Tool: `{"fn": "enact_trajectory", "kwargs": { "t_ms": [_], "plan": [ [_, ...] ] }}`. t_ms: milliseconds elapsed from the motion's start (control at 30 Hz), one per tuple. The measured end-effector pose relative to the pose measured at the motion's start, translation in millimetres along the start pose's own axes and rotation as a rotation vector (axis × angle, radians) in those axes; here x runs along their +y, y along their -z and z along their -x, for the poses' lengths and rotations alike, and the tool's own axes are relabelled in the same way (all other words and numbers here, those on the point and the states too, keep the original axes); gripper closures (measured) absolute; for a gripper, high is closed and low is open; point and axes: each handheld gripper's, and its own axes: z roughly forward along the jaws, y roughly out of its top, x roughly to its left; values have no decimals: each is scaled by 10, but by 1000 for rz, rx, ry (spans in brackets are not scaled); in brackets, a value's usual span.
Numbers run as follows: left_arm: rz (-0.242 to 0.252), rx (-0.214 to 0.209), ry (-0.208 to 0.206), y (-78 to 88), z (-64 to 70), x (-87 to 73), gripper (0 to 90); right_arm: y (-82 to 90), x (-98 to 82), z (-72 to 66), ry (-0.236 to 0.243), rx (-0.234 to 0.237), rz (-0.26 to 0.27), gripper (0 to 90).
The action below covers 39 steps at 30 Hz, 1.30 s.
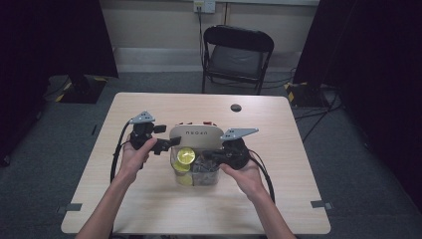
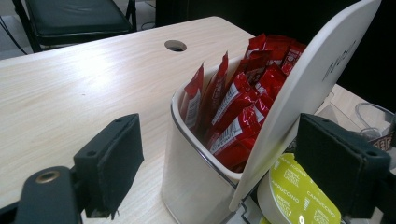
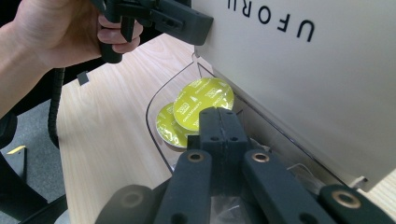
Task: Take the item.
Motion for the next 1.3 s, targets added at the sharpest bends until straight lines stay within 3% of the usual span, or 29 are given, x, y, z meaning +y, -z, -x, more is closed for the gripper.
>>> {"fn": "enact_trajectory", "kwargs": {
  "t_ms": [567, 1300],
  "plan": [
    [-15, 5, 2, -16, -4, -13, 133, 235, -5, -15, 5, -11, 46, 900],
    [-12, 0, 11, -31, -8, -23, 128, 755, -196, 142, -29, -98, 76, 900]
  ]
}}
